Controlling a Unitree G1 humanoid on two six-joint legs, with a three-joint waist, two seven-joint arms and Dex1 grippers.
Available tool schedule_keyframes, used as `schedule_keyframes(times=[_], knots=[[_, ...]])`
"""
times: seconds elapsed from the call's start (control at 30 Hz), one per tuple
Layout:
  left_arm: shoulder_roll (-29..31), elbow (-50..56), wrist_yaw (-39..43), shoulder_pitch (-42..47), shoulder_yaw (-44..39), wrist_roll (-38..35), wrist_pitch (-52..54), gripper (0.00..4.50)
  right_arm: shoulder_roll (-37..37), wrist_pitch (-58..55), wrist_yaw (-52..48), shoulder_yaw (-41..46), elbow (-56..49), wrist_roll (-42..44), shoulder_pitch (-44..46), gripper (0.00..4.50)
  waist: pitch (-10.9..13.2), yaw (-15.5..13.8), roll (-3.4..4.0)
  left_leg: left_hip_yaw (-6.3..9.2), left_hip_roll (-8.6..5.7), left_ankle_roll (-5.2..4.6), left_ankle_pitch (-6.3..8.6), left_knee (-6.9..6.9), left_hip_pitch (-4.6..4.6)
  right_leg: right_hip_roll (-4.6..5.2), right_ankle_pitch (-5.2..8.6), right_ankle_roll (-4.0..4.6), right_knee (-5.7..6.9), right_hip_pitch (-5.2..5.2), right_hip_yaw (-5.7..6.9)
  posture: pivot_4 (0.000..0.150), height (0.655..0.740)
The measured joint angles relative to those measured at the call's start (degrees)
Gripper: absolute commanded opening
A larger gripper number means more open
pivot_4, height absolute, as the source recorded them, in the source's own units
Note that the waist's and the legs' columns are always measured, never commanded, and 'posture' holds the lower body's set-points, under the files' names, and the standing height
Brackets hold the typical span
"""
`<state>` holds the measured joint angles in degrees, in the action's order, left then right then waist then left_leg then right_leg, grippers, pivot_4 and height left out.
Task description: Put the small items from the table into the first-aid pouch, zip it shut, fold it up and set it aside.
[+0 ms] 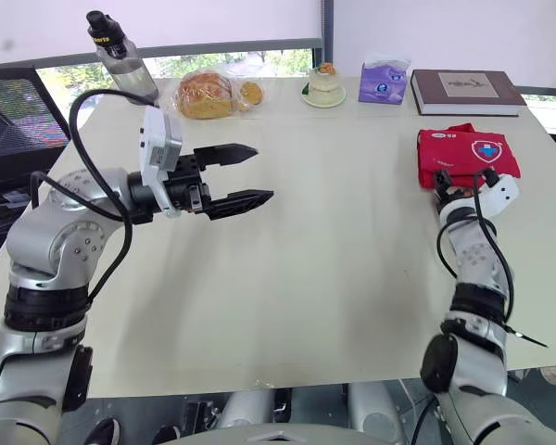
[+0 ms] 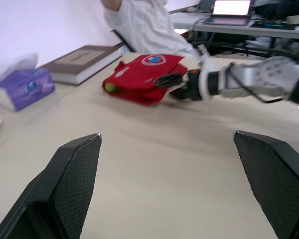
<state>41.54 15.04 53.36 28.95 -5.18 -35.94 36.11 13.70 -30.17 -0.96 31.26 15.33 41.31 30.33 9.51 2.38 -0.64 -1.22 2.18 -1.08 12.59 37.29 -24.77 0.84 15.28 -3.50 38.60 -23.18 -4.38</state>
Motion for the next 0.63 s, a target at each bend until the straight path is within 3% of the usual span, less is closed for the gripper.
schedule_keyframes(times=[0.03, 0.07, 0.23, 0.37, 0.47, 0.63], knots=[[0.1, -0.2, -0.7, -2.9, -0.7, 0.5, 0.1, 4.50, 1.1, -1.1, -1.4, -0.5, -2.5, 0.1, -2.7, 4.35, 0.0, 0.0, 0.01, -0.01, 0.03, 0.00, 0.00, 0.00, 0.02, 0.01, 0.02, 0.00, 0.03, 0.00, -0.02, 0.150, 0.7400], [-0.5, 2.4, -3.7, -9.6, -3.1, 1.1, -0.2, 4.50, 8.5, -1.4, -11.3, -8.0, -13.7, -2.6, -13.8, 4.35, 0.1, 0.1, -0.07, -0.03, -0.02, 0.00, 0.00, 0.08, -0.06, -0.02, 0.00, 0.00, 0.12, -0.10, -0.04, 0.150, 0.7400], [-2.8, 4.2, -10.3, -25.2, -8.6, 4.6, -1.3, 4.50, 20.0, 8.1, -33.1, -13.5, -22.2, -9.5, -35.1, 4.35, 0.0, -0.1, 0.05, -0.05, 0.02, -0.01, 0.02, -0.03, 0.03, 0.07, 0.17, -0.01, 0.12, -0.06, -0.07, 0.150, 0.7400], [-4.2, 6.0, -12.5, -33.5, -10.3, 7.5, -5.4, 4.50, 25.2, 19.1, -47.7, -11.8, -22.3, -11.5, -41.2, 4.35, 0.0, 0.2, -0.07, -0.19, 0.05, -0.02, 0.00, 0.17, 0.31, 0.08, 0.27, 0.05, 0.13, 0.11, -0.15, 0.150, 0.7400], [-4.8, 6.8, -12.6, -38.0, -11.3, 8.2, -7.3, 4.50, 25.4, 22.0, -52.7, -9.8, -22.0, -10.3, -43.0, 4.35, 0.2, 0.0, -0.31, -0.21, 0.14, -0.04, -0.01, 0.14, 1.08, 0.20, 0.35, 0.08, 0.13, 0.74, -0.16, 0.150, 0.7400], [-5.0, 6.8, -13.3, -40.3, -11.3, 10.0, -9.4, 4.50, 25.5, 26.3, -58.1, -9.8, -19.1, -10.5, -41.4, 4.35, 0.2, -0.3, -0.41, -0.30, 0.18, 0.08, 0.06, 0.13, 1.00, 0.80, 0.31, 0.17, 0.02, 0.66, 0.01, 0.150, 0.7400]])
